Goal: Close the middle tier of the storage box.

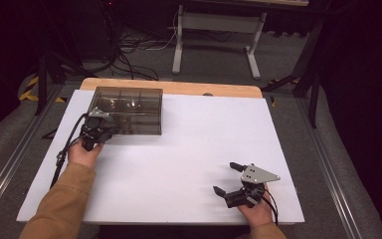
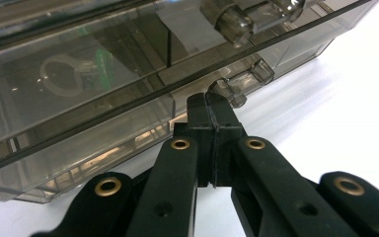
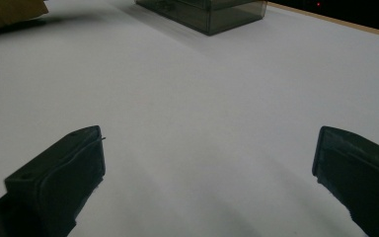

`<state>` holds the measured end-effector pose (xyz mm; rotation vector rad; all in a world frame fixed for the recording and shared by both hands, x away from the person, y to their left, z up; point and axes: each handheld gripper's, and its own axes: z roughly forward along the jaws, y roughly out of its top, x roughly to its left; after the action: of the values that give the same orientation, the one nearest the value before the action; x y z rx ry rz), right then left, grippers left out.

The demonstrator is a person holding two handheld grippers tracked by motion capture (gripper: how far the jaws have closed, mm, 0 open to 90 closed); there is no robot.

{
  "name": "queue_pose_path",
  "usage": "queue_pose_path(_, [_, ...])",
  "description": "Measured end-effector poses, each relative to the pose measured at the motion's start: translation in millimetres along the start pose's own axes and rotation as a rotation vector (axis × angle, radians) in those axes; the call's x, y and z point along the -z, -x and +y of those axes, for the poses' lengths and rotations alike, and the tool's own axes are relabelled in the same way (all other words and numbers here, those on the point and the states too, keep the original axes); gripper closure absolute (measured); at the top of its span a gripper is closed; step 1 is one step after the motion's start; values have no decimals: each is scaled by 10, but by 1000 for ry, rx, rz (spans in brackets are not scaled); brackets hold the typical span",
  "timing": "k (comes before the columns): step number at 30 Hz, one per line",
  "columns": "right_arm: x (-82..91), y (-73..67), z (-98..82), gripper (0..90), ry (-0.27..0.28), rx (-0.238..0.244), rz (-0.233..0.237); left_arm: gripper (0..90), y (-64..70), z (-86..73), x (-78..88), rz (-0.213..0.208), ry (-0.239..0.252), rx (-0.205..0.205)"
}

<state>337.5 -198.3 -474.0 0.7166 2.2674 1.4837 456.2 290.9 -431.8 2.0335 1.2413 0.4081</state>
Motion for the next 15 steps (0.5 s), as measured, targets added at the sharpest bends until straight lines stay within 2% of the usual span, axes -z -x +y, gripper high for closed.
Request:
queue_pose_path(7, [-1,0,0,1,1,0,1,899,8,8,-21,37,12,10])
queue_pose_path(15, [0,0,0,1,1,1,0,900,-4,5,-31,37,20,5])
